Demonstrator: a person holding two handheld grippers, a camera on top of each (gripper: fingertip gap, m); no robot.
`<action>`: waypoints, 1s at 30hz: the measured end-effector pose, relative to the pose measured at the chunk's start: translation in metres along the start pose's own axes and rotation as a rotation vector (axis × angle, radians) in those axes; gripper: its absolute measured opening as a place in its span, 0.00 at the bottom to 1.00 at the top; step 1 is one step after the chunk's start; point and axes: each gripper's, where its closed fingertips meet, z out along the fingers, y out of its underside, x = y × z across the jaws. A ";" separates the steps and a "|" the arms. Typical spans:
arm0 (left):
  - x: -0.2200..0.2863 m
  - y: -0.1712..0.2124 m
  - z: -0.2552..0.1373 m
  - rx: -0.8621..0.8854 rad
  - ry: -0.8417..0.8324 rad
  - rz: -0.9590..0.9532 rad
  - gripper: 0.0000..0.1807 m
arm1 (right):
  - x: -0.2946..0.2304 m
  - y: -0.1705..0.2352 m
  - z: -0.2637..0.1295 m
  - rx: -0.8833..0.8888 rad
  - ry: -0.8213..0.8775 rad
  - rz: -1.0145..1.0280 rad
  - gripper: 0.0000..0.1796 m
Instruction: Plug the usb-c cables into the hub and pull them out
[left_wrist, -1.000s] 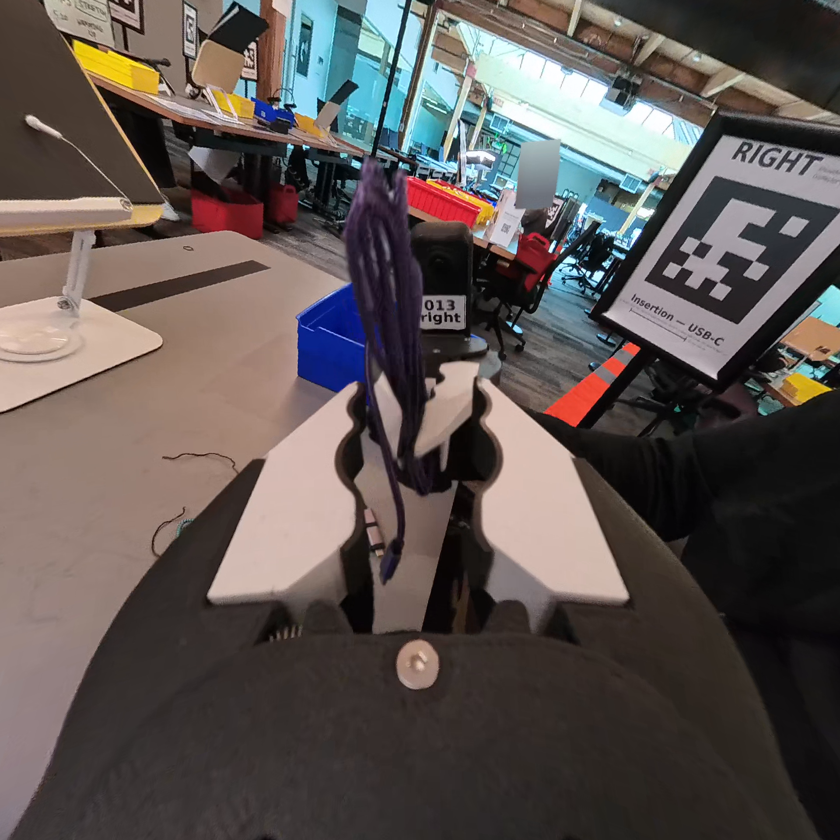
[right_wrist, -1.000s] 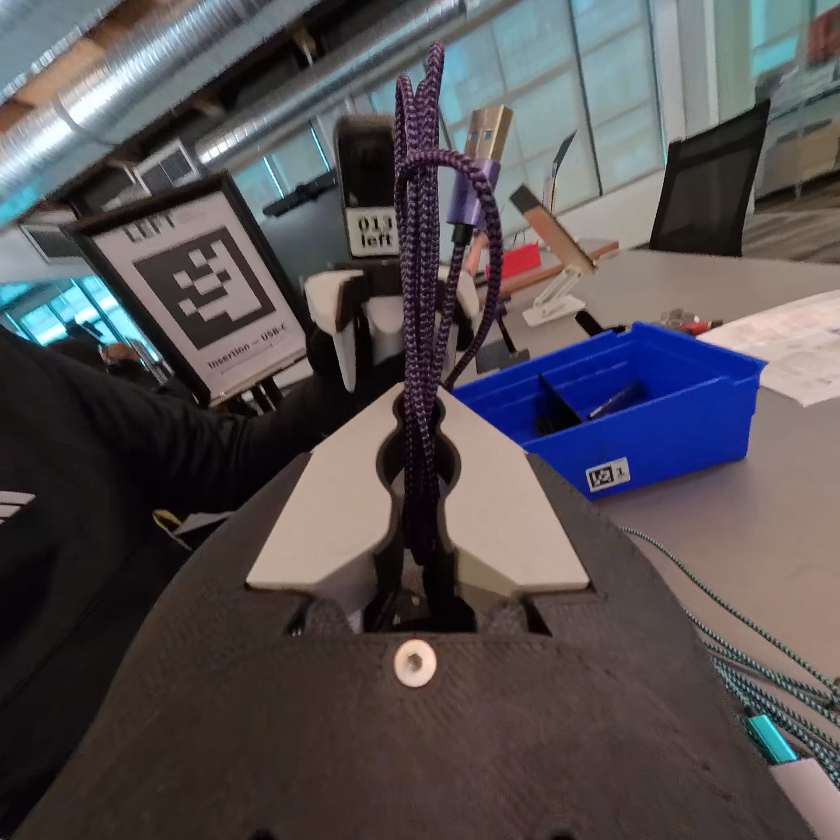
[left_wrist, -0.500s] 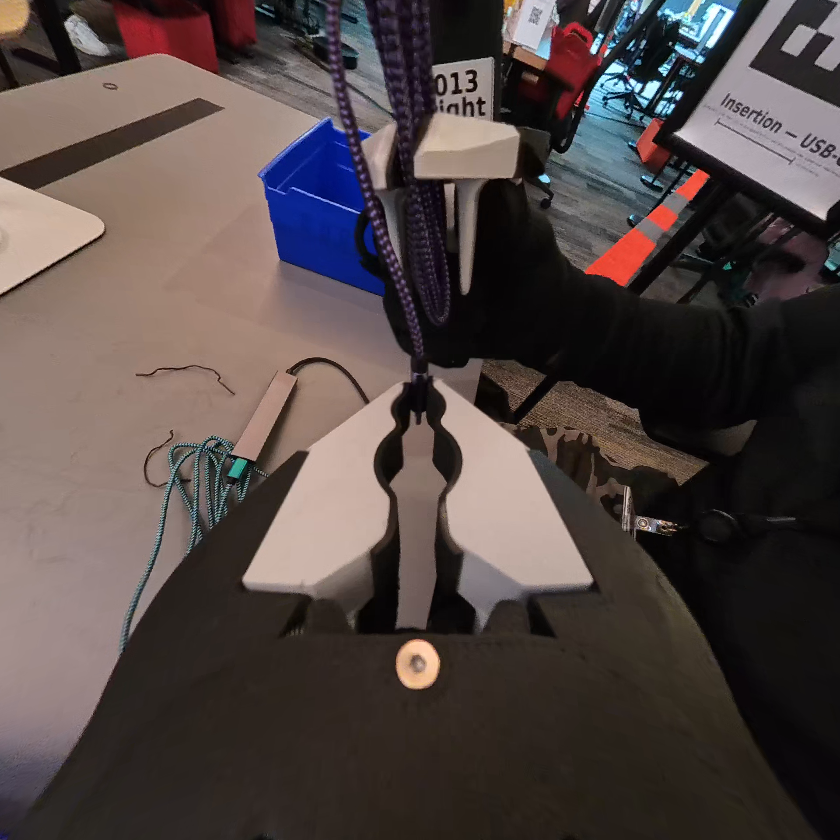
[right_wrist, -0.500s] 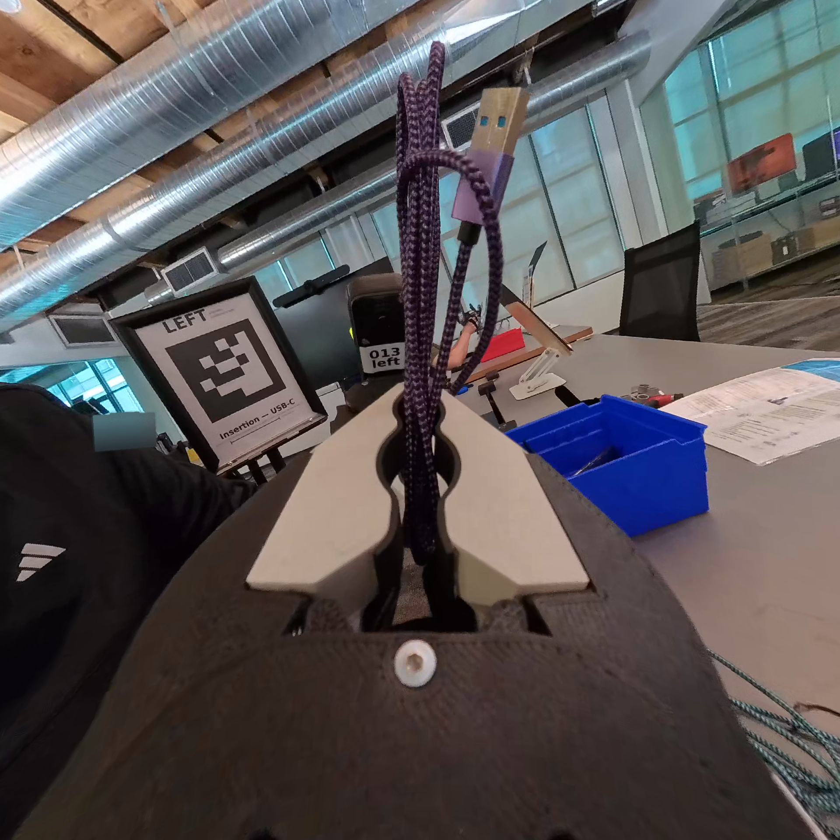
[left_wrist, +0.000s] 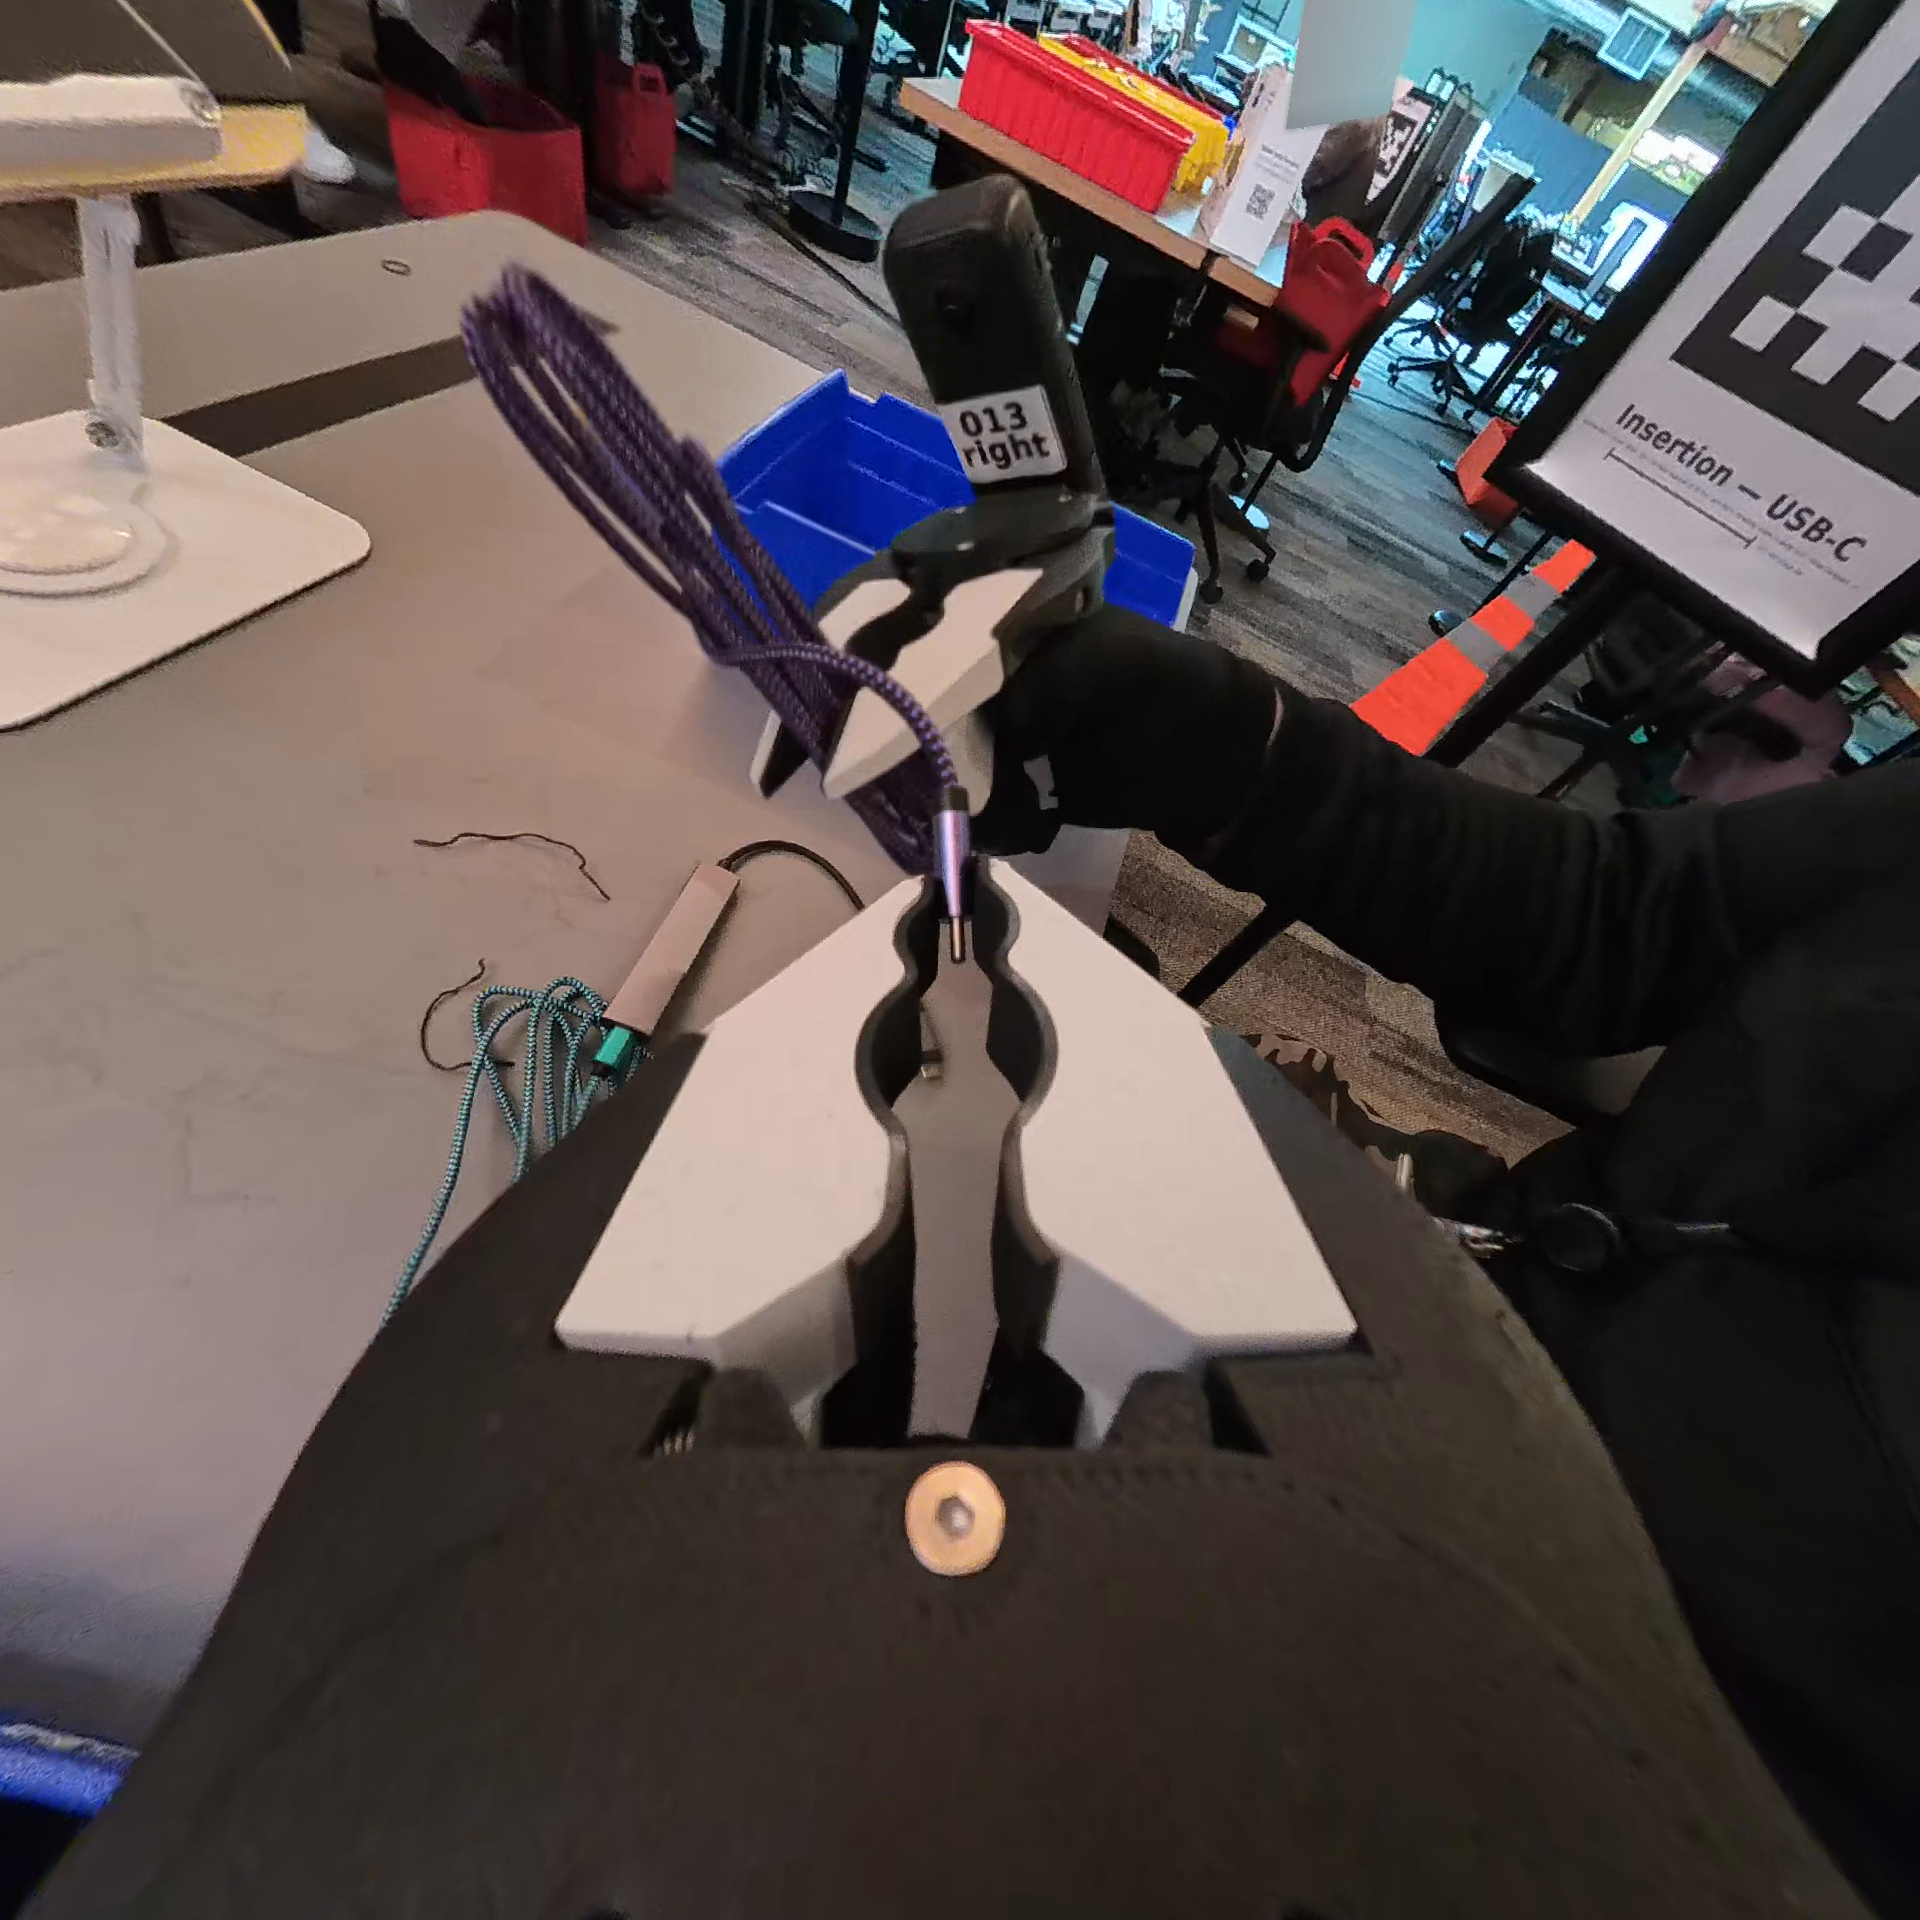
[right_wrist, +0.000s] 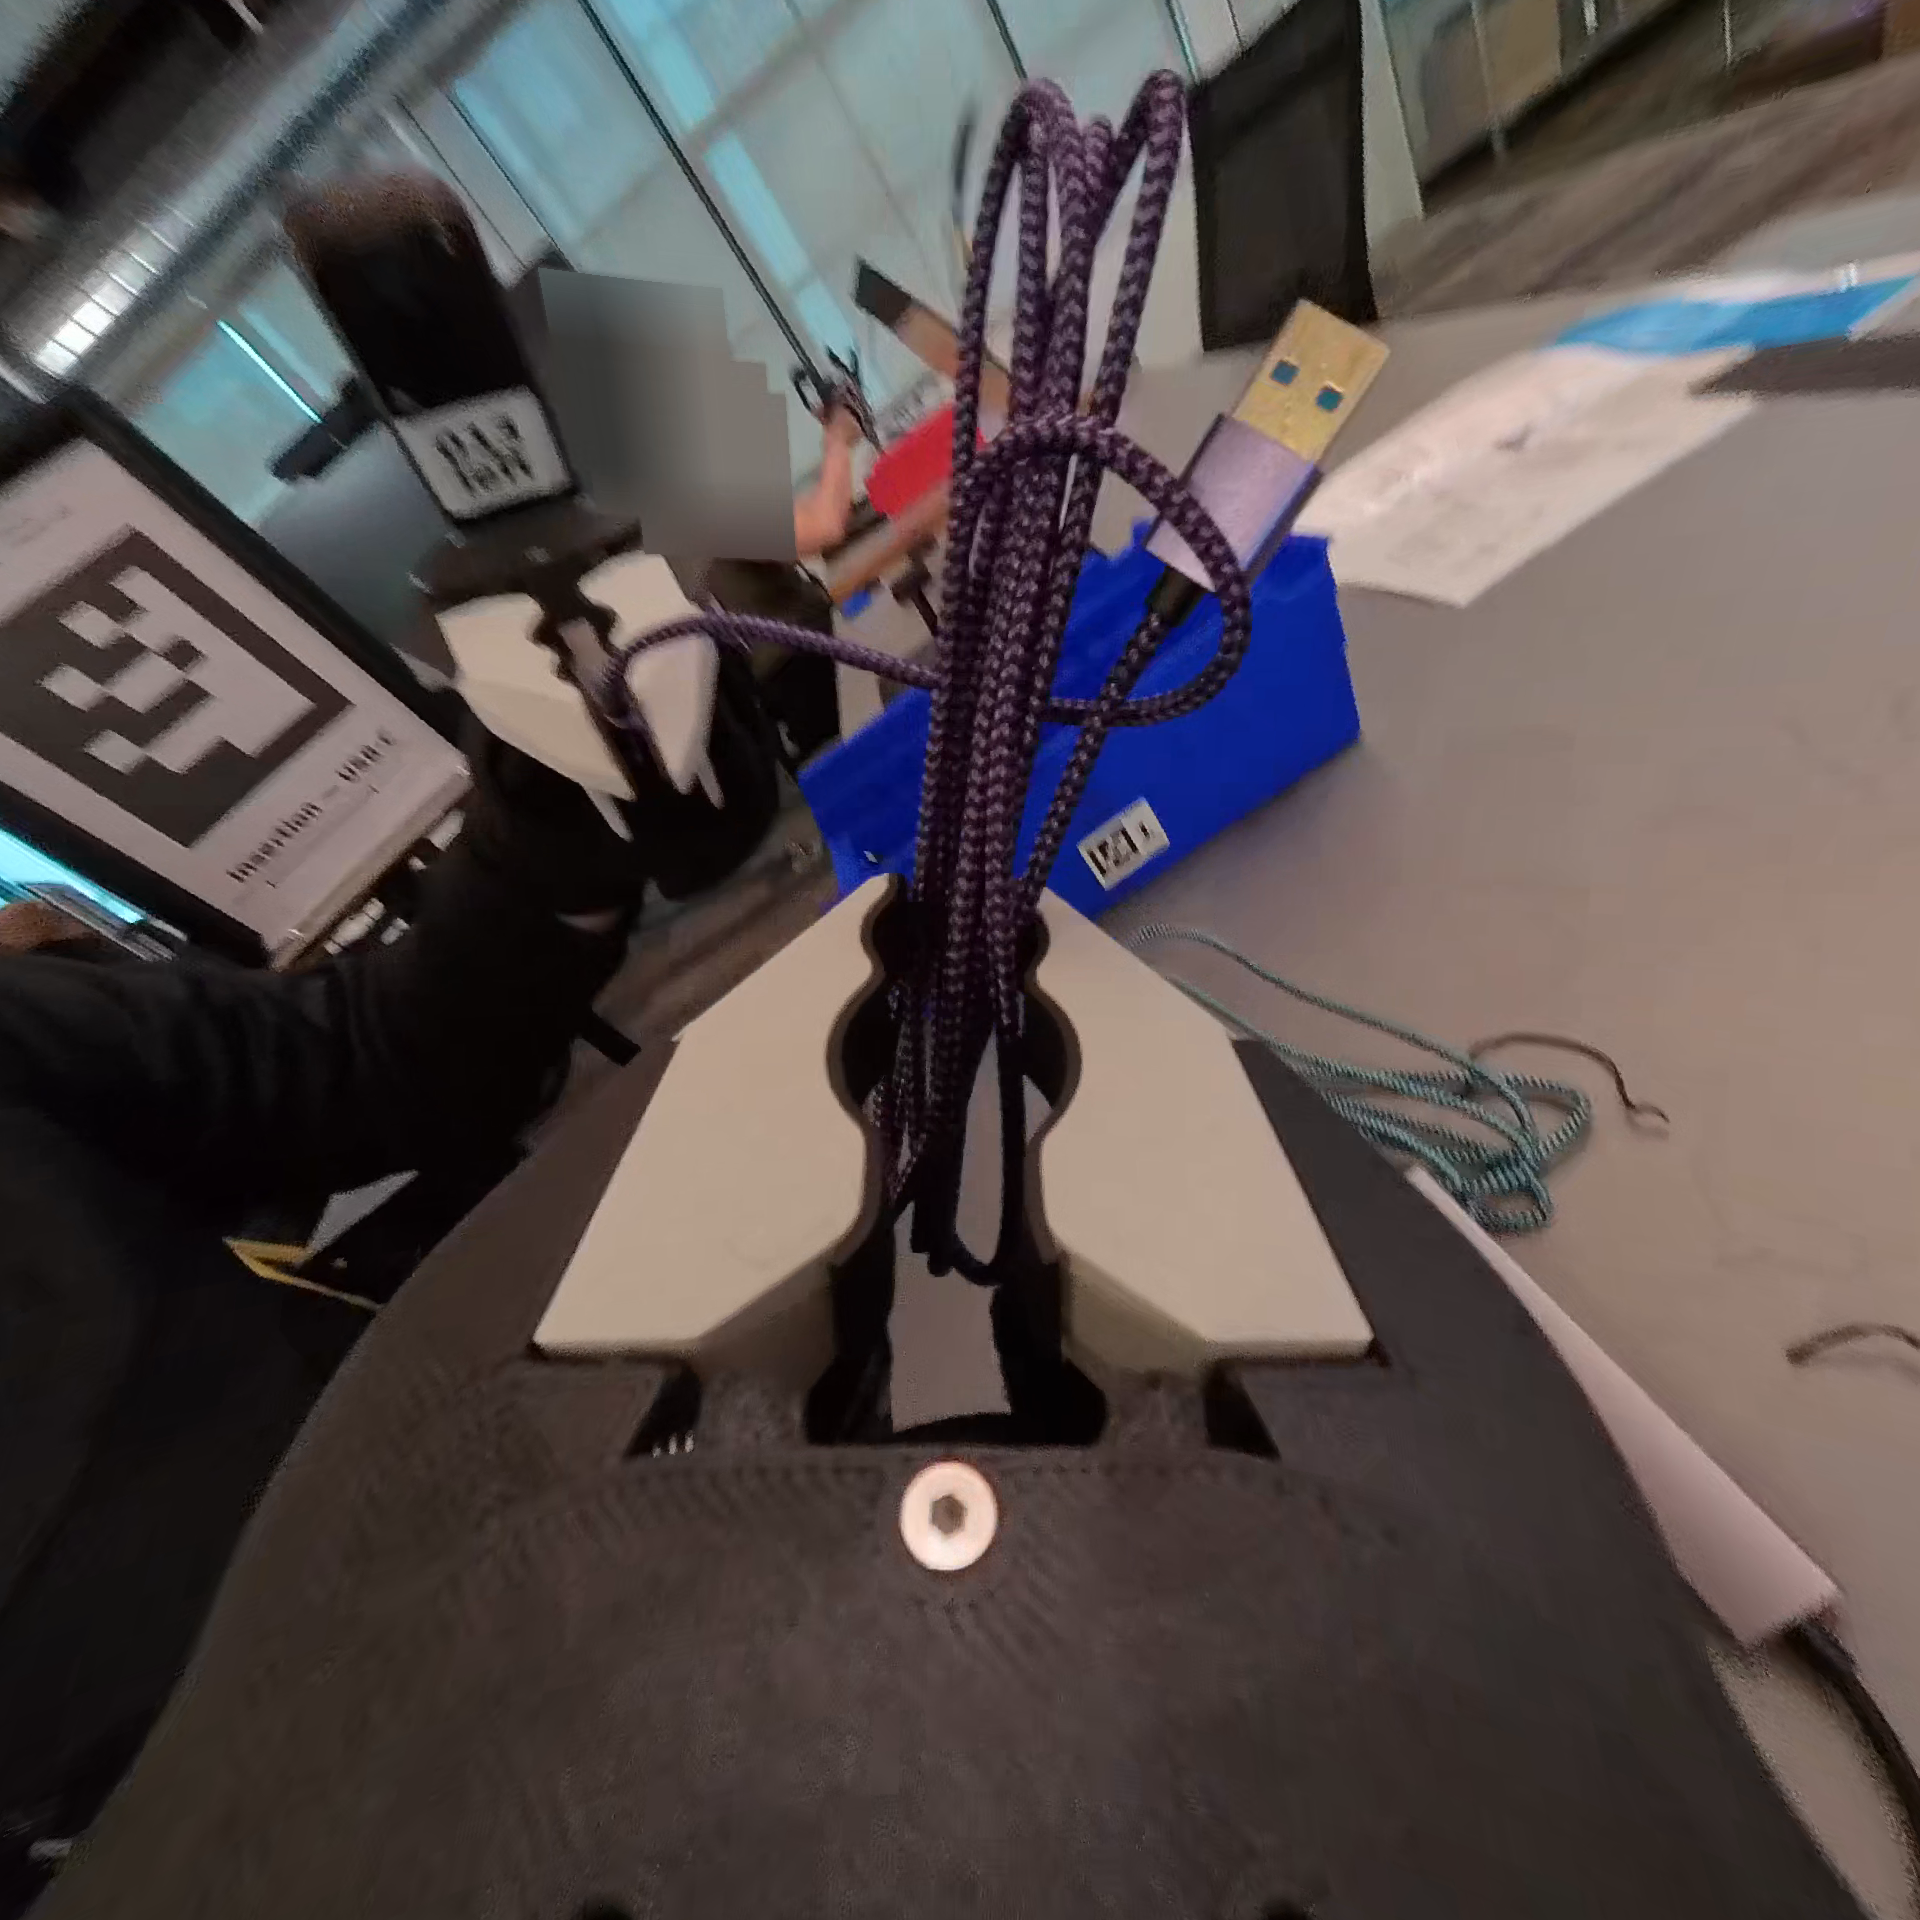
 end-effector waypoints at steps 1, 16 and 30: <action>-0.001 0.000 -0.001 0.003 0.003 -0.009 0.02 | 0.005 0.008 0.002 -0.045 0.021 0.005 0.12; -0.014 0.004 -0.007 0.028 0.047 -0.120 0.02 | 0.027 0.006 -0.035 -0.349 0.441 -0.488 0.30; 0.051 -0.006 -0.016 0.074 0.468 -0.164 0.02 | -0.103 -0.013 0.027 -0.113 0.295 -1.442 0.11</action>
